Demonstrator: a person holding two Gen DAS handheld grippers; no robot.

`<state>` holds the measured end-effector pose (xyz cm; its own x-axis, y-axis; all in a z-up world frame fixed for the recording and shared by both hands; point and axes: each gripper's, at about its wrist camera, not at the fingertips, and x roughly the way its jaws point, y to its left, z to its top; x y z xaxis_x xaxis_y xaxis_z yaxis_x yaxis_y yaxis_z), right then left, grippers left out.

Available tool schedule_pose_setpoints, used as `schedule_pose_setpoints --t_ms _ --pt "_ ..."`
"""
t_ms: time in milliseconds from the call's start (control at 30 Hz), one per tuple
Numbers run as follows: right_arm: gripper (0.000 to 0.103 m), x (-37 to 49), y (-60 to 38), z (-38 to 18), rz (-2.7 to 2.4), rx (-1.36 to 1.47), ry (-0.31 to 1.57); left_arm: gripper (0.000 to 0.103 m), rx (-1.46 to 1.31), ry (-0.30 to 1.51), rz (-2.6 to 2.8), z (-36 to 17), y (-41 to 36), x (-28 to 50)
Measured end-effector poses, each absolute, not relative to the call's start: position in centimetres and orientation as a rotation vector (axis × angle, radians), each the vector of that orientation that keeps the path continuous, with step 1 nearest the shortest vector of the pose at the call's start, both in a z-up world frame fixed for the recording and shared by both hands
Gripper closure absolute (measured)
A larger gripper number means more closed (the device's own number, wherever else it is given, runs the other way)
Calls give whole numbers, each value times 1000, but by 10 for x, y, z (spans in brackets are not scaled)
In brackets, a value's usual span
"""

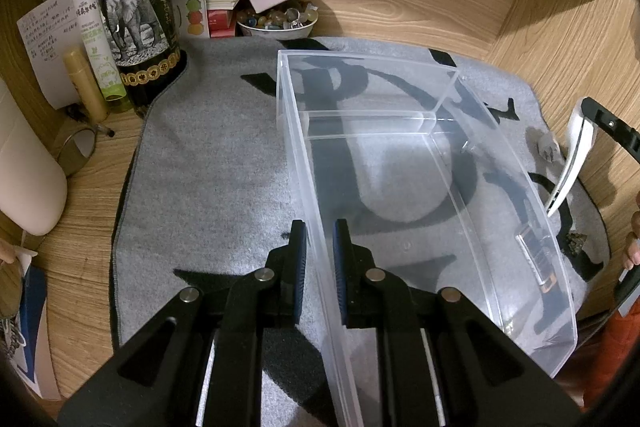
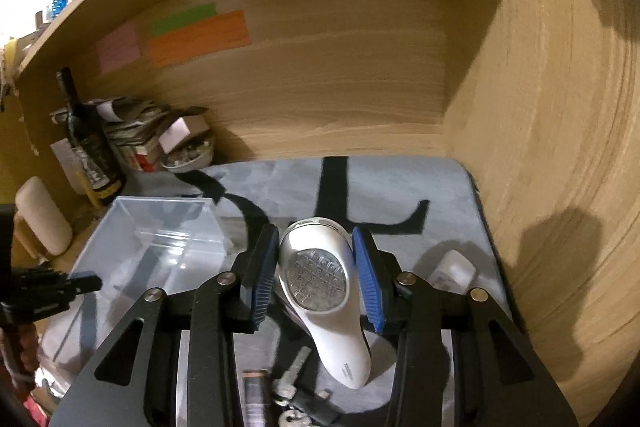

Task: Organize rigid objects
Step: 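Lift the white device with the right gripper and carry it toward the box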

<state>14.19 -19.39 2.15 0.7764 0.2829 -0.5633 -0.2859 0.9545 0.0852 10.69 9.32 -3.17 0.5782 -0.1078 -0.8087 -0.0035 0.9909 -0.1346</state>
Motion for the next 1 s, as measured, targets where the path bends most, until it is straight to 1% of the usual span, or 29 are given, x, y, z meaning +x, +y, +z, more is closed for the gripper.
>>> schedule_pose_setpoints --t_ms 133,300,467,500,533,633,700,800,867,1000 --pt "68 142 -184 28 337 -8 588 90 -129 954 -61 -31 93 107" --pt "69 129 -172 52 378 -14 507 90 -122 956 -64 -31 93 107" --pt "73 117 -154 75 445 -24 442 90 -123 955 -64 -31 93 107" --pt "83 116 -151 77 461 -23 429 90 -122 955 -64 -31 93 107" --pt "102 113 -147 81 483 -28 425 90 -121 955 -64 -31 93 107" --pt "101 105 -130 87 546 -55 410 90 -122 955 -65 -31 93 107" --pt "101 107 -117 76 531 -100 430 90 -122 955 -64 -31 93 107" --pt "100 118 -111 51 509 -147 517 90 -125 954 -67 -31 94 107" --pt "98 130 -119 34 495 -118 590 89 -121 954 -69 -31 94 107" --pt "98 142 -137 17 466 -72 673 89 -121 954 -70 -31 94 107"
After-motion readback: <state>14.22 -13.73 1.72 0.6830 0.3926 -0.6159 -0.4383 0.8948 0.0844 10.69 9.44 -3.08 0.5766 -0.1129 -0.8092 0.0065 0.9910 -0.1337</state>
